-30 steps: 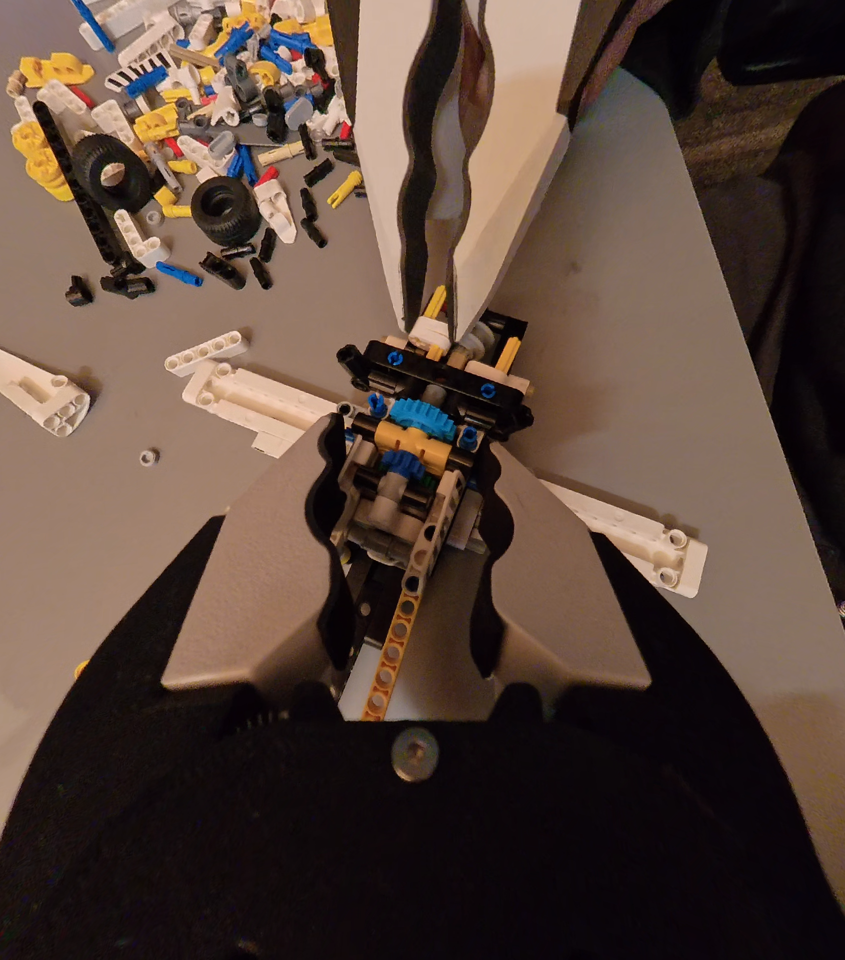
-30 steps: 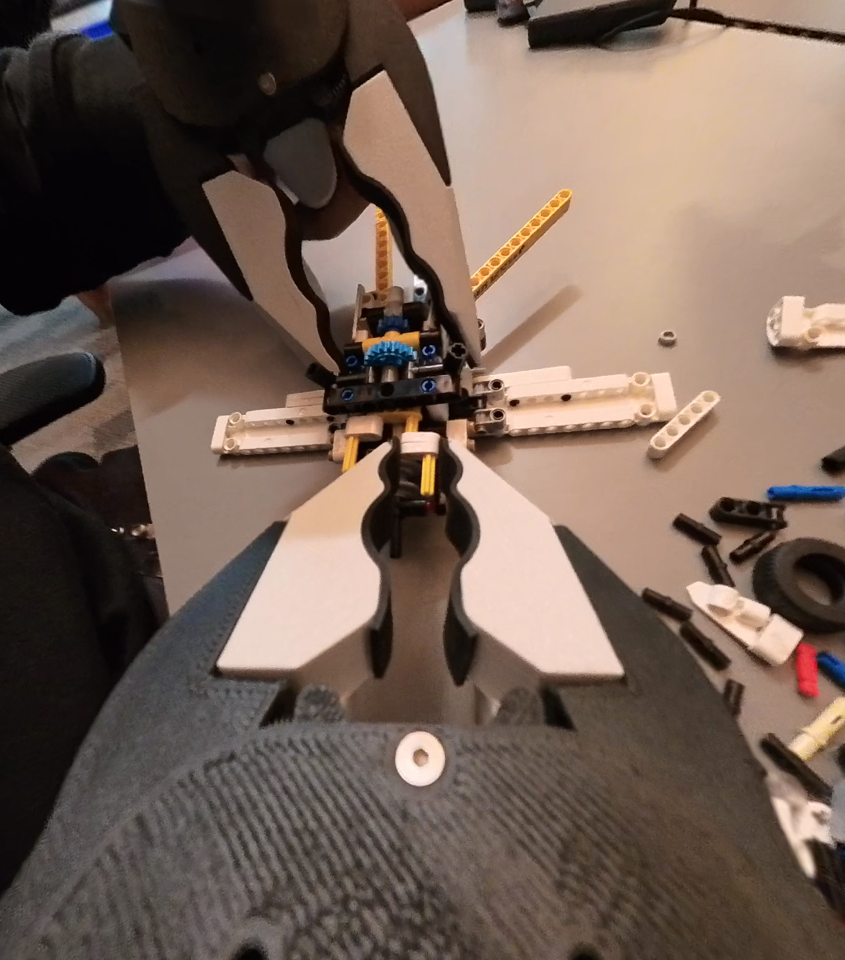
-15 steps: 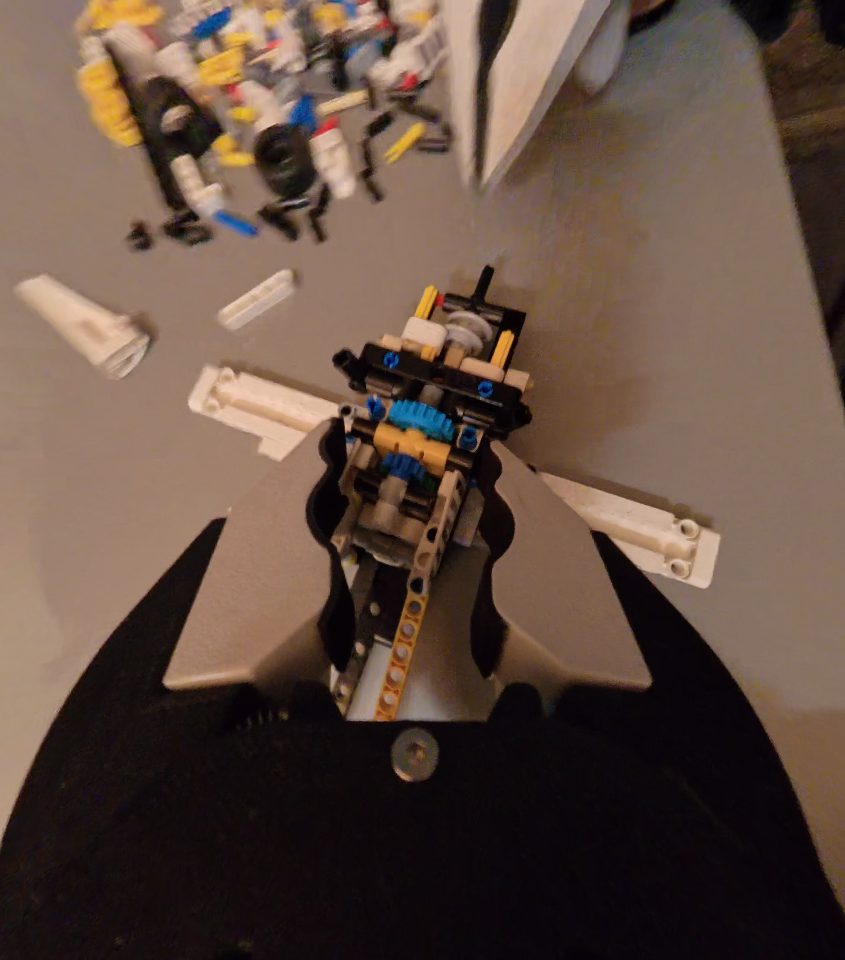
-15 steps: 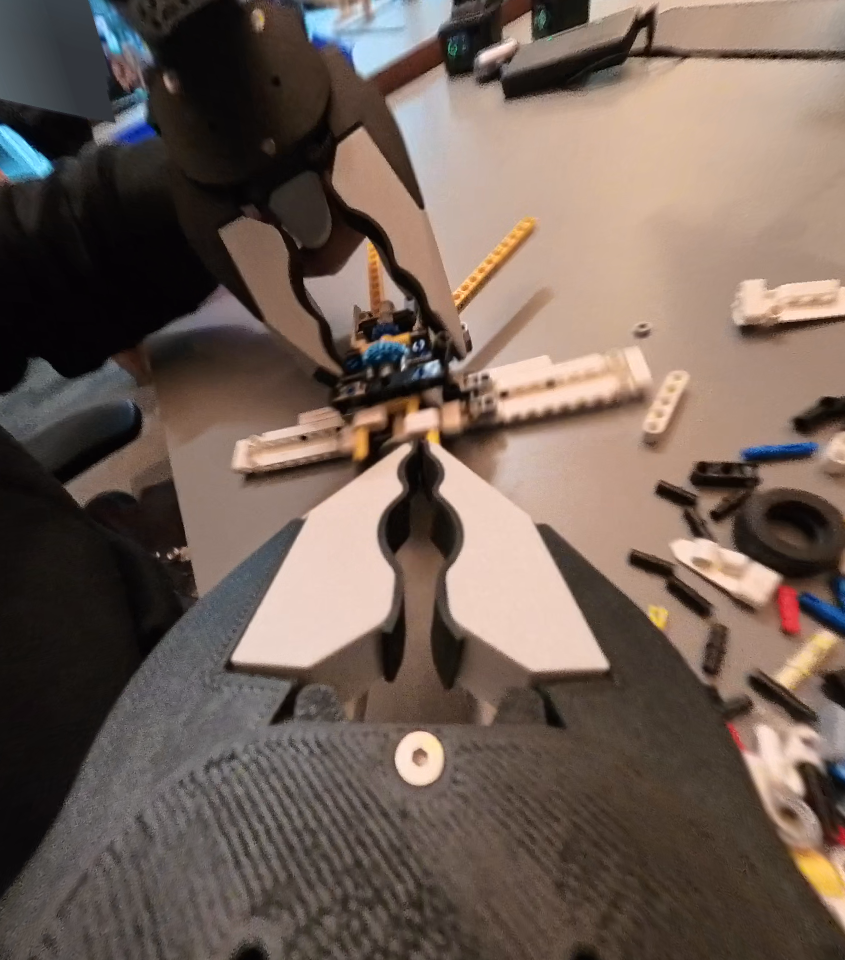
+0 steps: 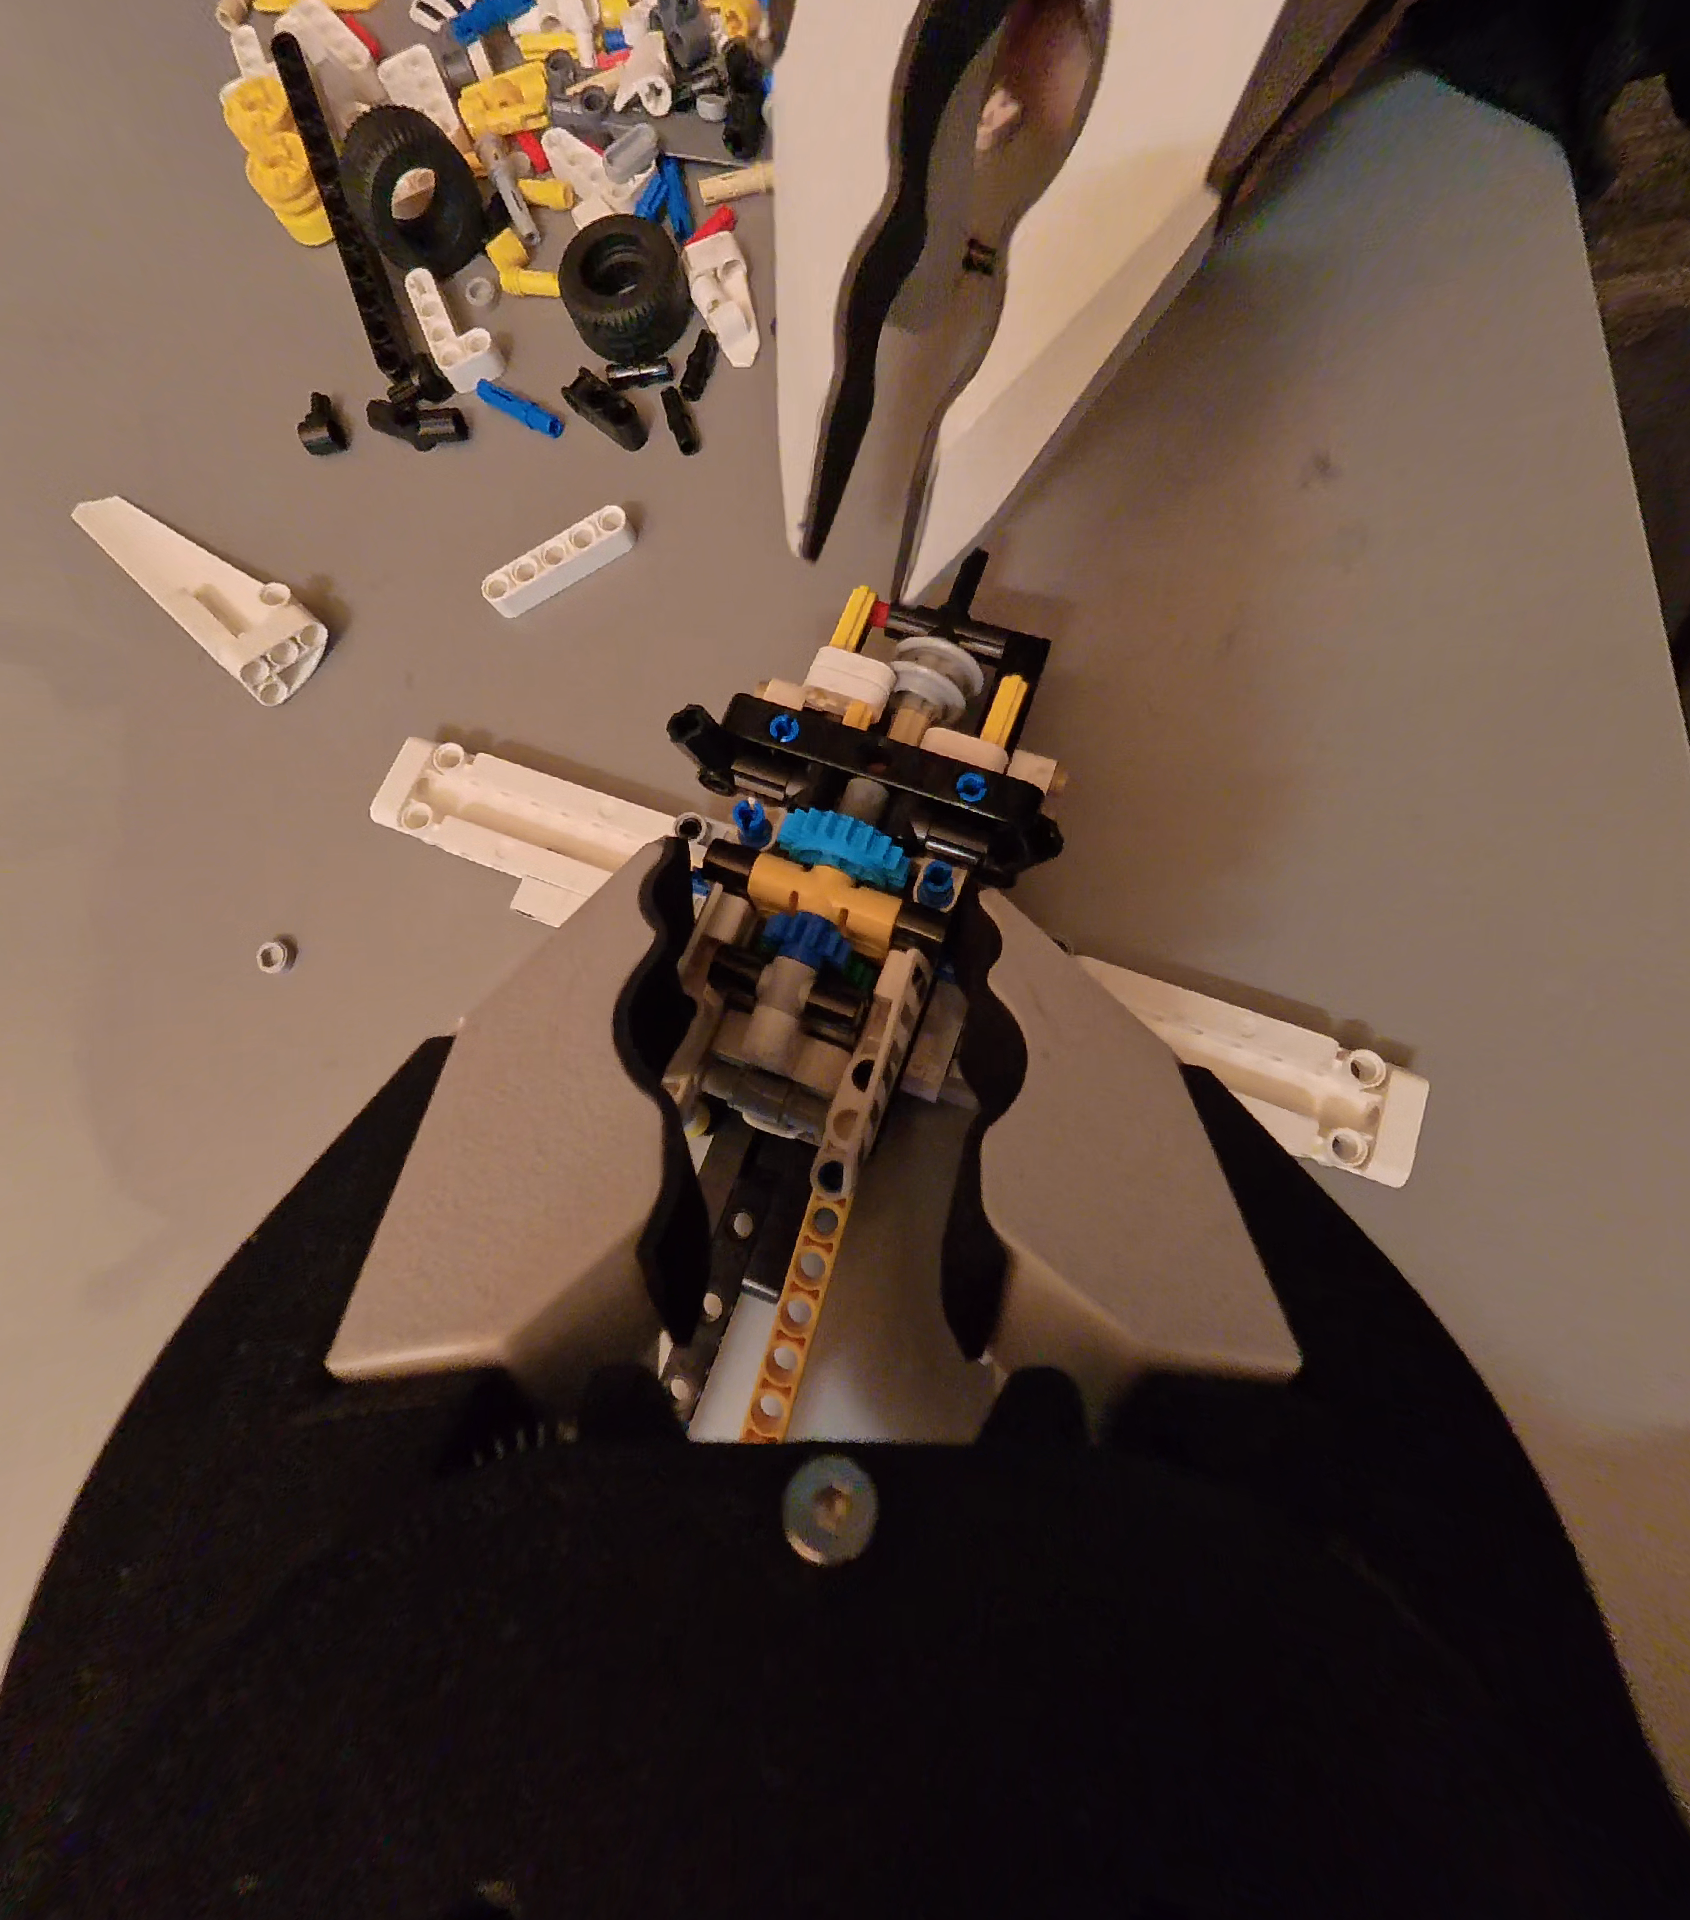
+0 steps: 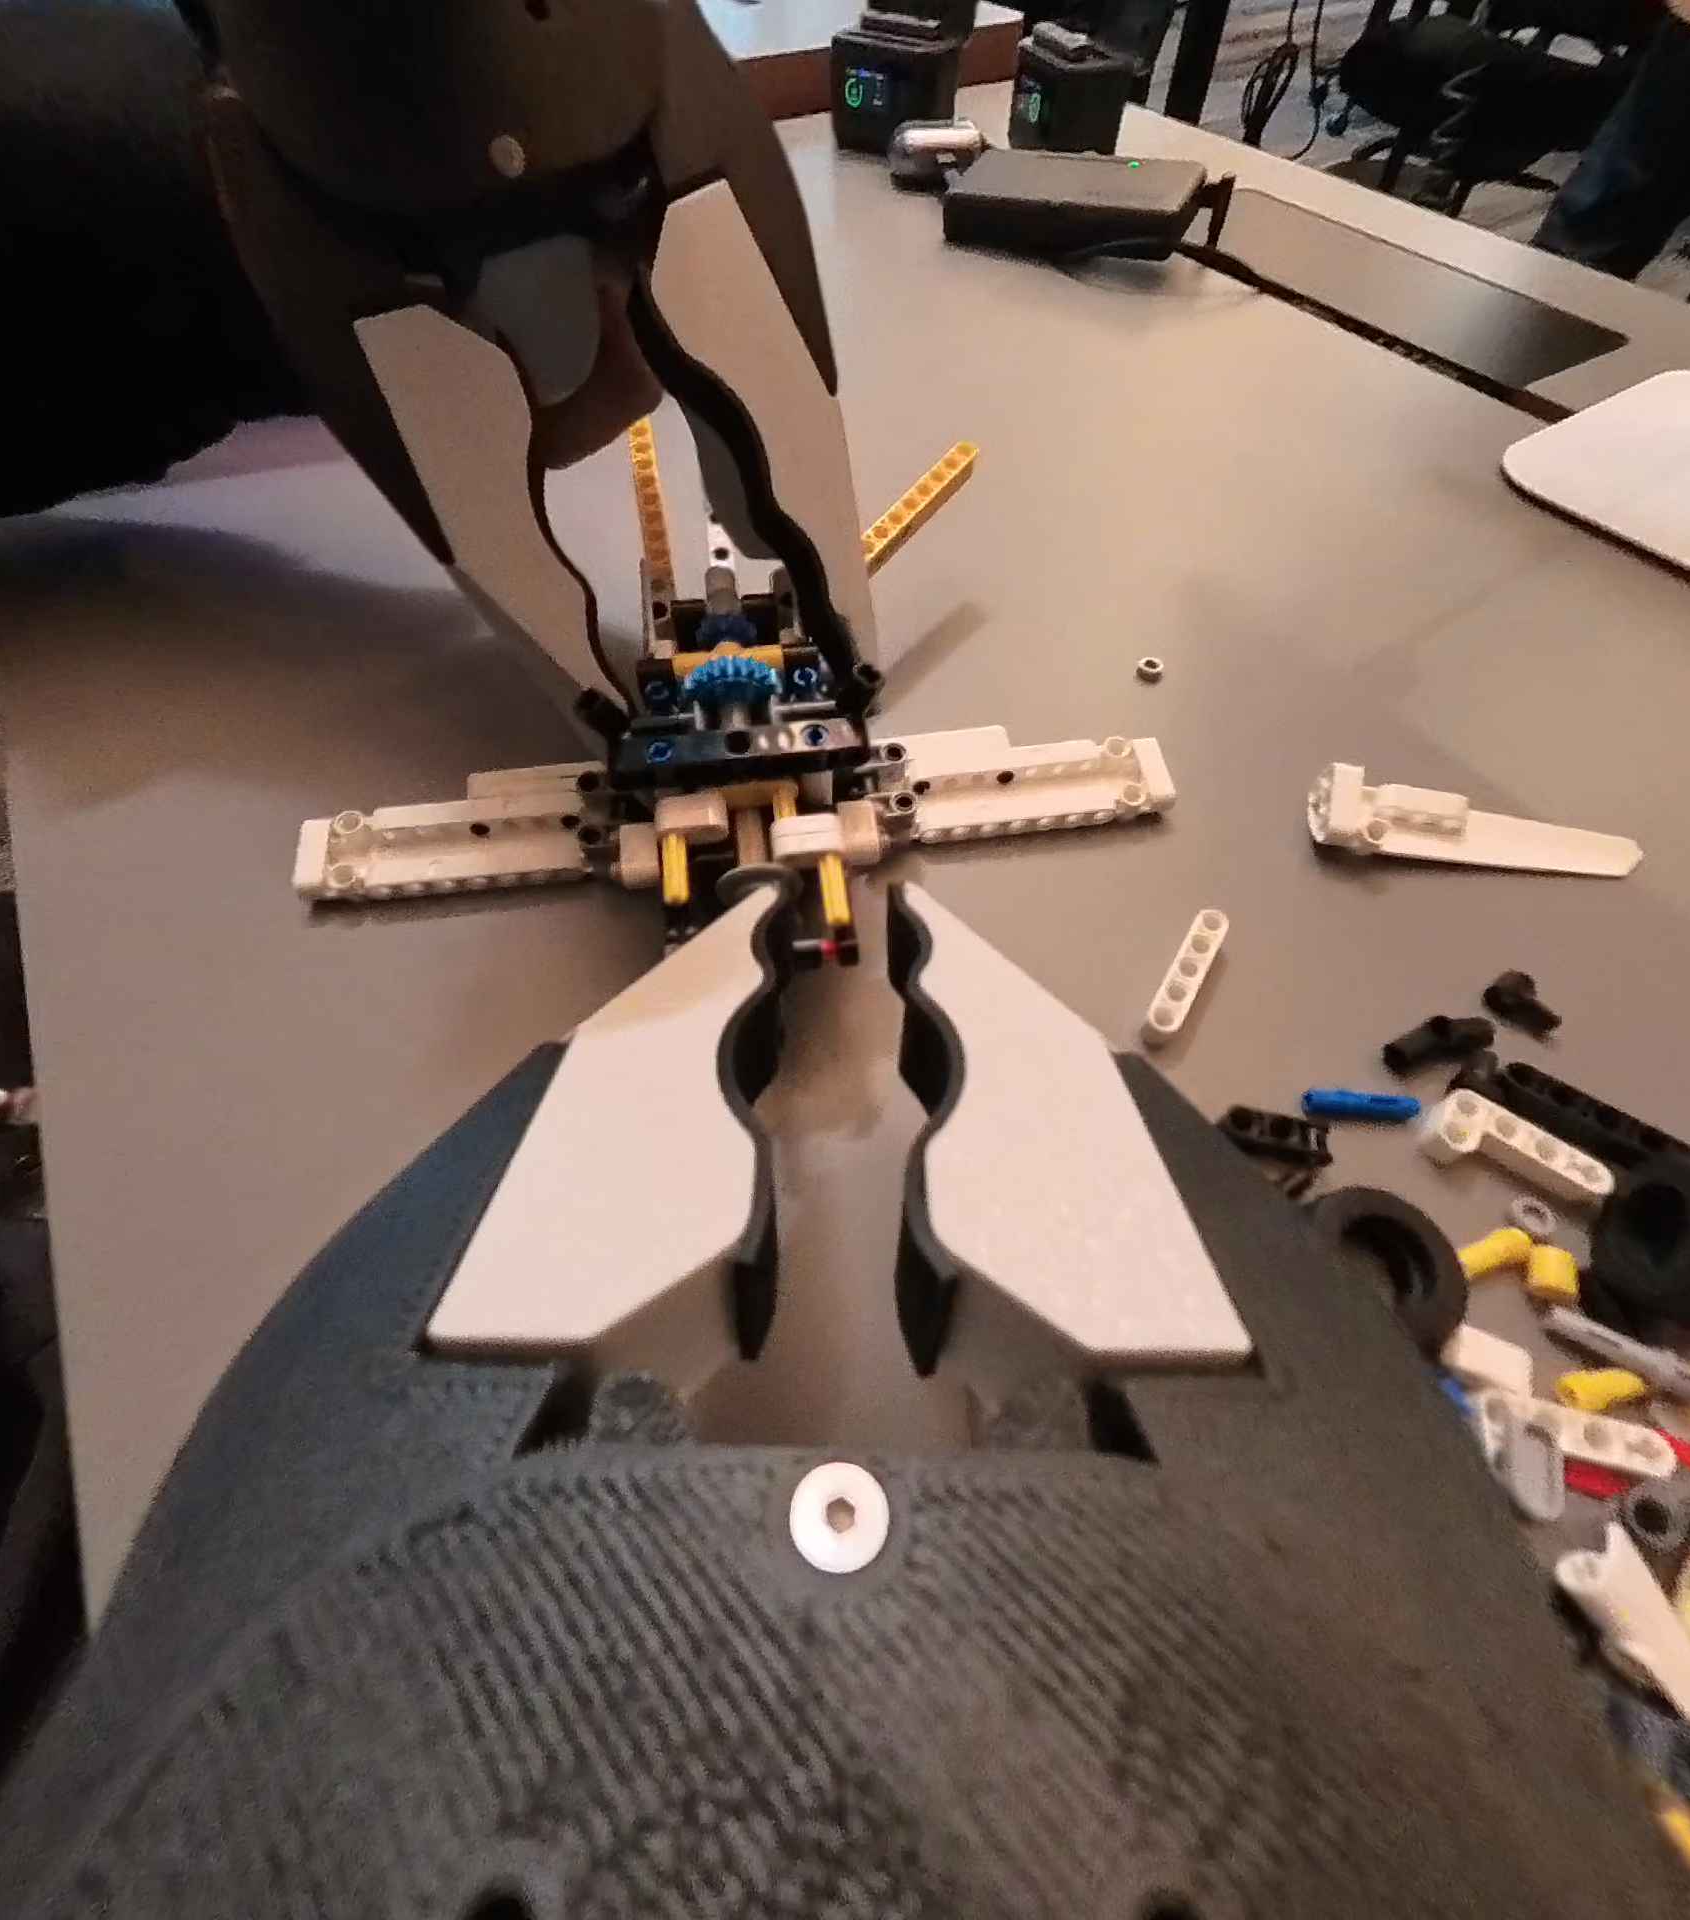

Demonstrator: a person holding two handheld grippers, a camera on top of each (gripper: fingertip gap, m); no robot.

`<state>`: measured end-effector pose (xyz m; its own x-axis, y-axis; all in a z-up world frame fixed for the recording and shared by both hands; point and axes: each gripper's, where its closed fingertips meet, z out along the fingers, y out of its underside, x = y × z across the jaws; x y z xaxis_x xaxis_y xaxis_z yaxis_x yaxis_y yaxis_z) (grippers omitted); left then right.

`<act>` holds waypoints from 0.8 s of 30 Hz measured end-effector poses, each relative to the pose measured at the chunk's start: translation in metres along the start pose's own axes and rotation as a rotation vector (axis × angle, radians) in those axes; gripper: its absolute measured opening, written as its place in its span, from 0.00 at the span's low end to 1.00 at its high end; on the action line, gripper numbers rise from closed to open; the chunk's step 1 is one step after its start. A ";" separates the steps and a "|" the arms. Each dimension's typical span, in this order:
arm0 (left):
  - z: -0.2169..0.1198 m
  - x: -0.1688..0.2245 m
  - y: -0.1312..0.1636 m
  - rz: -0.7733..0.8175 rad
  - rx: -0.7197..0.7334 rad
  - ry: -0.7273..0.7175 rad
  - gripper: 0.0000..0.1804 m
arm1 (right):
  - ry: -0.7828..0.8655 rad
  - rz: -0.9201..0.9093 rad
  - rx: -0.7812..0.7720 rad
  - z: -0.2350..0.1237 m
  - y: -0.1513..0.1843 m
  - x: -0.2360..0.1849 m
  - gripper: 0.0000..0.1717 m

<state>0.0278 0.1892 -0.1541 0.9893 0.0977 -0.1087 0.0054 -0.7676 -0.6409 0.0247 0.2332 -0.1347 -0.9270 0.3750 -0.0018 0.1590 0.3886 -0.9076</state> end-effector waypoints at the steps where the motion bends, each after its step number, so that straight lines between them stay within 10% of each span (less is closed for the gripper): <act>1: 0.000 0.000 0.000 0.002 0.004 -0.002 0.28 | -0.015 0.005 -0.021 0.004 0.002 0.000 0.09; 24: 0.003 0.007 -0.005 0.012 0.058 0.017 0.29 | -0.083 -0.089 -0.067 0.004 0.011 -0.009 0.02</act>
<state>0.0341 0.1954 -0.1538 0.9915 0.0779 -0.1038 -0.0142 -0.7303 -0.6830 0.0336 0.2308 -0.1458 -0.9629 0.2667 0.0404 0.0944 0.4735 -0.8757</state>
